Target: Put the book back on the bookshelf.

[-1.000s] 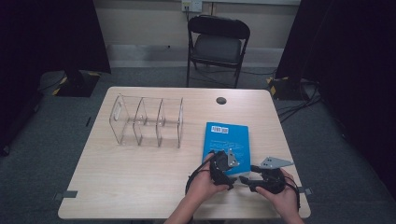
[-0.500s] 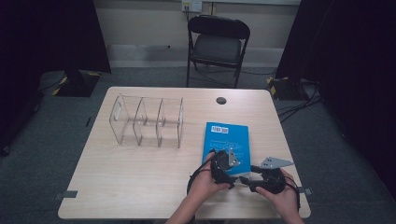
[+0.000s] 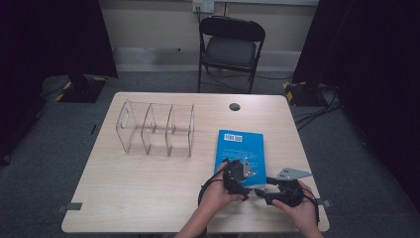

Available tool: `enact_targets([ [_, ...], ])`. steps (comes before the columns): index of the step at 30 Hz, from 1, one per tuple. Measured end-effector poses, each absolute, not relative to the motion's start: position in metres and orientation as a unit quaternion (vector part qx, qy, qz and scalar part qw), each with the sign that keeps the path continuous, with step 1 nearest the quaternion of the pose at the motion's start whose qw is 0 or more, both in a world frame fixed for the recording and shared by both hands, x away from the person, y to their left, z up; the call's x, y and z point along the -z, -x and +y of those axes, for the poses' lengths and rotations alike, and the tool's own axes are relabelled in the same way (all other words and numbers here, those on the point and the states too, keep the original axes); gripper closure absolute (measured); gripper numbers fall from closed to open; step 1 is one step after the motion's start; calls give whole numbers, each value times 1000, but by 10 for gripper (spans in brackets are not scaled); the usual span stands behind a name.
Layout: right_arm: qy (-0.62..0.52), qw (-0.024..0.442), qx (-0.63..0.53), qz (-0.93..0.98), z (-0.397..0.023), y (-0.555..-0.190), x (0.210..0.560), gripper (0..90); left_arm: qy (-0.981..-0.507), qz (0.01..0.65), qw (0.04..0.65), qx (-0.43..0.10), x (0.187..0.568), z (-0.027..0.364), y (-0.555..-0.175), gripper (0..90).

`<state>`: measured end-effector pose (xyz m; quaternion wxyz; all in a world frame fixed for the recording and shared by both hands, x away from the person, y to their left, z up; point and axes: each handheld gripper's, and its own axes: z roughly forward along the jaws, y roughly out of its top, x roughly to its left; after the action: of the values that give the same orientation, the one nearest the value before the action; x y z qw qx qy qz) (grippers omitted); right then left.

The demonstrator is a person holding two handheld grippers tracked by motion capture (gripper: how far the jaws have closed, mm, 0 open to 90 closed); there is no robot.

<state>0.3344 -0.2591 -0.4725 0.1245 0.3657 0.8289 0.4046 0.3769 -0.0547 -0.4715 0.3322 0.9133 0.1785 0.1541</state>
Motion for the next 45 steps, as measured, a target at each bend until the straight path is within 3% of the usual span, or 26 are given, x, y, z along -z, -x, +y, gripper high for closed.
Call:
enact_targets([
  [19, -381, 126, -382, 832, -283, -337, 485, 293, -917, 178, 327, -143, 467, -54, -378, 143],
  [45, -370, 155, -406, 821, -265, -346, 479, 321, -917, 167, 331, -144, 468, -55, -377, 156],
])
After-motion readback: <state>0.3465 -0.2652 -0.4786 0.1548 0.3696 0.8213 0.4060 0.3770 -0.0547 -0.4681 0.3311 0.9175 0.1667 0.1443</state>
